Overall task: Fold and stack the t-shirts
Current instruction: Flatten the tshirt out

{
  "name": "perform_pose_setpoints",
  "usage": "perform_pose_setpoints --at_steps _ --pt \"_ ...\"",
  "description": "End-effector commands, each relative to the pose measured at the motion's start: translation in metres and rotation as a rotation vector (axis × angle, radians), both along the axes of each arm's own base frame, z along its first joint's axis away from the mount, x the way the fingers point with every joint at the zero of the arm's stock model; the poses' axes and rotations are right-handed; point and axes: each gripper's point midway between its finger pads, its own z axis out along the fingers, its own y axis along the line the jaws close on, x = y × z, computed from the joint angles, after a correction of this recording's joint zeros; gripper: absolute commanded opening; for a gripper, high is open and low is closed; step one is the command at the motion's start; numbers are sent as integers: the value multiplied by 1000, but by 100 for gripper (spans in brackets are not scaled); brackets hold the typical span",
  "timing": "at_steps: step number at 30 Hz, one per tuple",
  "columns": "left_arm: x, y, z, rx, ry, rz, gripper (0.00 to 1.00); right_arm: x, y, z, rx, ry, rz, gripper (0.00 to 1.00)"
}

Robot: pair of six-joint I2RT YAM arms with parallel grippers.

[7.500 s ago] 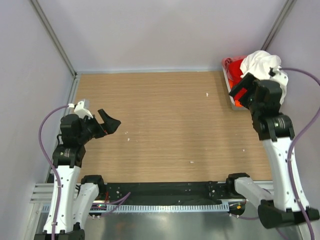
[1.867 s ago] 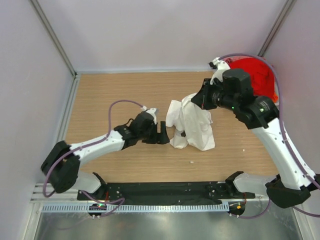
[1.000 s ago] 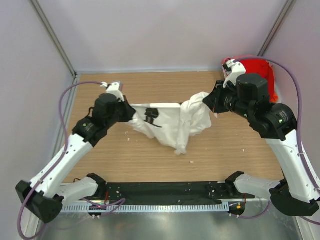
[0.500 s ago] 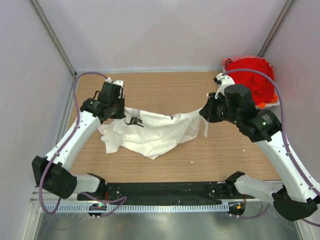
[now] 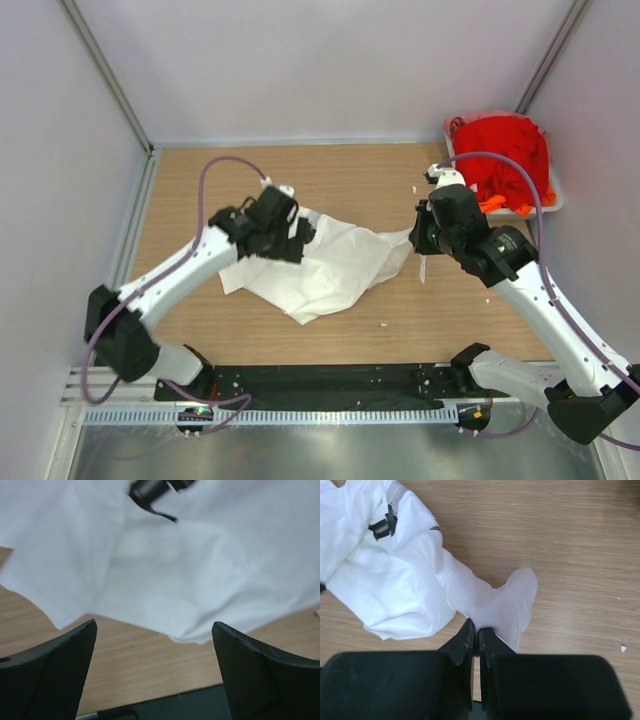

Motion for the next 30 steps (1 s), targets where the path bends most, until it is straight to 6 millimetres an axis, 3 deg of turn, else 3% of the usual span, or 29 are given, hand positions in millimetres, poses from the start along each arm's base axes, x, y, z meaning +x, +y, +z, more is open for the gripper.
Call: perform_pose_setpoints --at_steps 1,2,3,5,8,14,16,21,26,30 --pt "-40 -37 11 -240 -42 35 97 15 -13 1 -38 -49 -94 1" --pt "-51 -47 13 -323 -37 26 95 16 -12 -3 -43 -41 -94 1" --pt "-74 -53 -15 -353 41 1 93 18 -11 -4 -41 -42 -94 1" --pt "-87 -69 -20 -449 52 11 90 18 -10 -8 -38 -37 -91 1" --pt "-106 -63 -57 -435 97 46 88 19 -10 -9 -43 -41 -90 1" --pt "-113 -78 -85 -506 123 20 68 19 -11 -13 -49 -39 -86 1" --pt "-112 -81 -89 -506 106 -7 66 18 -11 -15 -55 -32 -81 1" --pt "-113 -84 -103 -462 79 -66 69 15 -17 -13 -71 -39 -88 1" --pt "-114 -86 -117 -385 70 -89 88 11 -19 -15 -74 -32 -85 1" --pt "-115 -81 -125 -363 73 -58 89 9 -20 -16 -73 -29 -81 1"
